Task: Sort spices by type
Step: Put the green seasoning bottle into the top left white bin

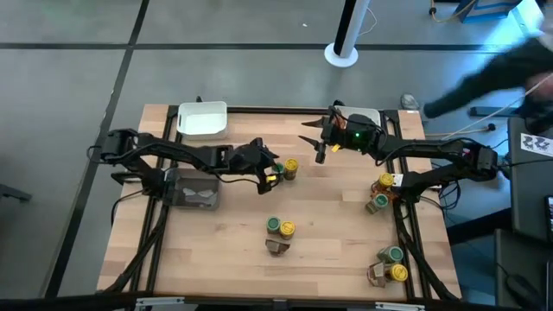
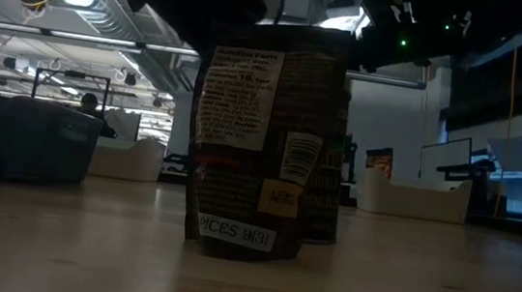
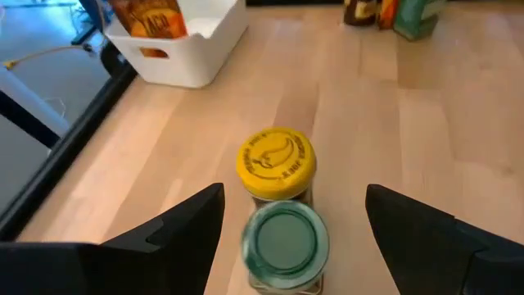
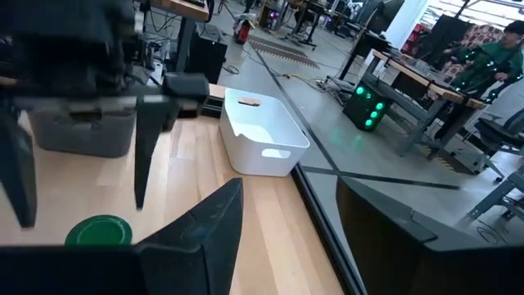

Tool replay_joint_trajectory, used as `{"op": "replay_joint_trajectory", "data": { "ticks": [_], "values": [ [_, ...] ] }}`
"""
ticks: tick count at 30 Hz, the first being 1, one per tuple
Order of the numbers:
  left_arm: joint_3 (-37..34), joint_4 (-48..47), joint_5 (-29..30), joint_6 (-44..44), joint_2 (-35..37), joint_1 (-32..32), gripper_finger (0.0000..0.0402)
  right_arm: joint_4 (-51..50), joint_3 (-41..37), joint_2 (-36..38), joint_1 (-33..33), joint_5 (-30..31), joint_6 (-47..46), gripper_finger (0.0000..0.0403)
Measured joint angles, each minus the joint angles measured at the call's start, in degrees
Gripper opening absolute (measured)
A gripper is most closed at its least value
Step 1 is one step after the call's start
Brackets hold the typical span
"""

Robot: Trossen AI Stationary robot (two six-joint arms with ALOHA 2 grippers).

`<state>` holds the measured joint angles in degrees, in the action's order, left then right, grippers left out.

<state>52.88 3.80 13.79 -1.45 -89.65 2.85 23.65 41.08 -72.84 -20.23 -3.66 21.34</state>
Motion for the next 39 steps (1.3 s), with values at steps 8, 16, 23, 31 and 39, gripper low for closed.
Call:
{"op": "replay_joint_trajectory", "data": {
  "ticks": [8, 16, 23, 31, 39],
  "values": [
    [-0.02, -0.09, -0.05, -0.07, -3.81, 1.44, 0.0285, -0.21, 0.00, 0.00, 0.00, 0.00, 0.00, 0.0198],
    [-0.04, 0.15, -4.03, -0.02, -6.50, 2.51, 0.0284, -0.70, 0.00, 0.00, 0.00, 0.00, 0.02, 0.0198],
    [-0.07, 0.42, -4.63, -2.03, -6.86, 2.51, 0.0250, -0.69, 0.02, 0.00, 0.00, 0.02, 0.02, 0.0198],
    [-0.07, 0.33, -4.68, -2.47, -6.86, 2.56, 0.0192, -0.67, 0.02, 0.00, 0.00, 0.07, 0.02, 0.0198],
    [-0.07, 0.12, -4.63, -1.99, -6.61, 2.56, 0.0192, -0.69, 0.02, 0.00, 0.00, 0.11, 0.02, 0.0198]
  ]
}}
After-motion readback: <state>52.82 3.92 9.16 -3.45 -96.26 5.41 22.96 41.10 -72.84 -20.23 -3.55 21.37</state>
